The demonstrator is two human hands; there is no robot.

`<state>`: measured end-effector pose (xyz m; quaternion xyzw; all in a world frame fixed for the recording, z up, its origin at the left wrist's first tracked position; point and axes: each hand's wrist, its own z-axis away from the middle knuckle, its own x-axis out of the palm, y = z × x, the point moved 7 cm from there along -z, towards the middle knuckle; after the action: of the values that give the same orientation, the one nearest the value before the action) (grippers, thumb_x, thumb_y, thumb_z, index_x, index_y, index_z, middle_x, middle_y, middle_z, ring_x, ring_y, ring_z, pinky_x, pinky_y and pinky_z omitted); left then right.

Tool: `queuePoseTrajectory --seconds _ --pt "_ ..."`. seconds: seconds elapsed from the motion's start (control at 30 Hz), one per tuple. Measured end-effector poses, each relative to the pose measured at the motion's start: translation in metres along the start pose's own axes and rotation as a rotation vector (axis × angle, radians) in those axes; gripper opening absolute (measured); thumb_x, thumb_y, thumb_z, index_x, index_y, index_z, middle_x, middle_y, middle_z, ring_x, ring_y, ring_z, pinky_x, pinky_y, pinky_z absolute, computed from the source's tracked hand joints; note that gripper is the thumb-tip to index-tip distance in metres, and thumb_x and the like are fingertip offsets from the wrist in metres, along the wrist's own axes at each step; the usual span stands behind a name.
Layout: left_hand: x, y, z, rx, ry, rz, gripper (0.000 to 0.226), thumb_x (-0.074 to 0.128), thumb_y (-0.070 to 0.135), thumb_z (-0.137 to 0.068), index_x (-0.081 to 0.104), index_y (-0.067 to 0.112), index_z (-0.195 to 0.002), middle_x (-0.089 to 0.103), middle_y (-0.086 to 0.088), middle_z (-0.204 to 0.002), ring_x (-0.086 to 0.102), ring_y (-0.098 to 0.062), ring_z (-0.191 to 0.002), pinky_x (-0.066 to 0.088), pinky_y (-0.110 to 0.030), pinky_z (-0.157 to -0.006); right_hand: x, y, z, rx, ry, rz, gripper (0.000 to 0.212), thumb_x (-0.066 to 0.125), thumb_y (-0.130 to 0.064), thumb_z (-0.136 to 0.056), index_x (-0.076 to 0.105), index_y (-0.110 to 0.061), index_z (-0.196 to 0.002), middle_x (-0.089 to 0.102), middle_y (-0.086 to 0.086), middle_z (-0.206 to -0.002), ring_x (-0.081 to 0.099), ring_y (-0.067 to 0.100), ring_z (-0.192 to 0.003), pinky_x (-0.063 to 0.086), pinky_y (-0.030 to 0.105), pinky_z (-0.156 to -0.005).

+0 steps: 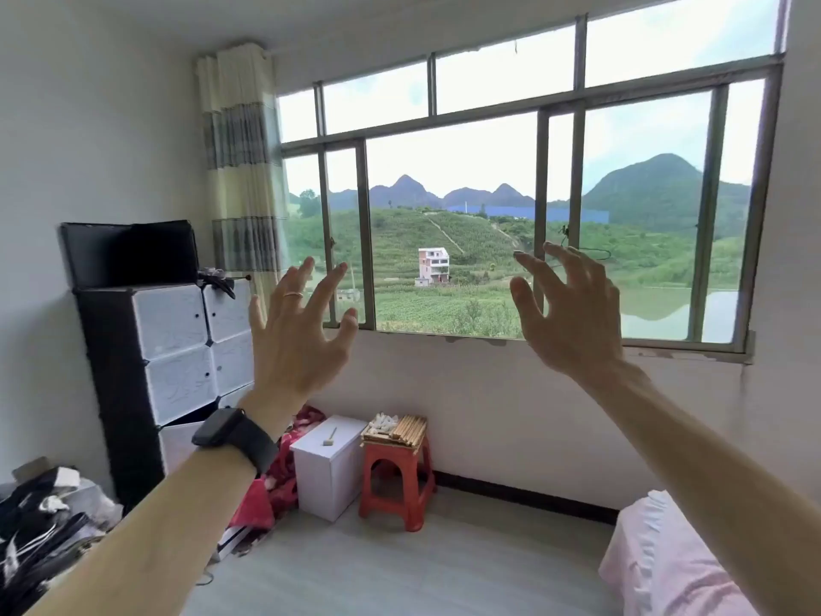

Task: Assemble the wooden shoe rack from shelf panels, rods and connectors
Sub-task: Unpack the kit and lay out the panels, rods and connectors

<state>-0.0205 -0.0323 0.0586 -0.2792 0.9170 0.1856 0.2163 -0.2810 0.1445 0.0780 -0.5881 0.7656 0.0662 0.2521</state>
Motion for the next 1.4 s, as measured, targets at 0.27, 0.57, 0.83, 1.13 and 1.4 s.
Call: queuePoseTrajectory --seconds 0.27,0.57,0.83,1.13,1.4 --pt "0.070 -0.045 0.025 -0.073 -0.012 0.051 0.045 0.060 0.034 -0.096 0.054 0.035 -0.141 0.051 0.000 -0.149 0.045 -0.026 -0.135 0.034 -0.054 -0.114 0.101 0.004 0.039 -0.058 0.049 -0.172 0.043 0.043 -0.046 -0.099 0.070 -0.027 -0.127 0.058 0.001 -0.139 0.048 0.028 -0.130 0.042 0.048 -0.101" --pt "0.221 -0.160 0.029 -0.180 -0.198 0.075 0.042 0.063 0.027 -0.094 0.061 0.033 -0.135 0.064 0.005 -0.133 0.053 -0.024 -0.126 0.046 -0.048 -0.103 0.310 0.009 0.082 0.059 -0.223 -0.226 0.040 0.045 -0.045 -0.099 0.071 -0.030 -0.124 0.070 -0.006 -0.122 0.052 0.022 -0.127 0.045 0.048 -0.097" --pt "0.357 -0.271 -0.017 -0.255 -0.352 0.090 0.042 0.063 0.027 -0.093 0.063 0.030 -0.134 0.069 0.001 -0.125 0.056 -0.025 -0.121 0.042 -0.048 -0.106 0.479 0.012 0.066 0.181 -0.445 -0.225 0.042 0.042 -0.050 -0.096 0.069 -0.036 -0.125 0.067 -0.015 -0.126 0.046 0.014 -0.131 0.040 0.043 -0.102" --pt "0.530 -0.382 -0.054 -0.287 -0.584 -0.039 0.046 0.060 0.036 -0.093 0.058 0.034 -0.139 0.062 0.004 -0.137 0.051 -0.022 -0.129 0.035 -0.043 -0.111 0.692 0.039 0.018 0.154 -0.752 -0.110 0.039 0.042 -0.054 -0.101 0.061 -0.042 -0.133 0.057 -0.016 -0.141 0.036 0.015 -0.139 0.036 0.041 -0.111" --pt "0.675 -0.498 -0.095 -0.390 -0.854 -0.223 0.052 0.049 0.050 -0.095 0.044 0.044 -0.146 0.044 0.005 -0.154 0.031 -0.016 -0.145 0.025 -0.045 -0.118 0.882 0.050 -0.051 0.053 -0.895 -0.119 0.043 0.041 -0.055 -0.102 0.057 -0.040 -0.139 0.055 -0.013 -0.145 0.036 0.017 -0.141 0.034 0.040 -0.114"
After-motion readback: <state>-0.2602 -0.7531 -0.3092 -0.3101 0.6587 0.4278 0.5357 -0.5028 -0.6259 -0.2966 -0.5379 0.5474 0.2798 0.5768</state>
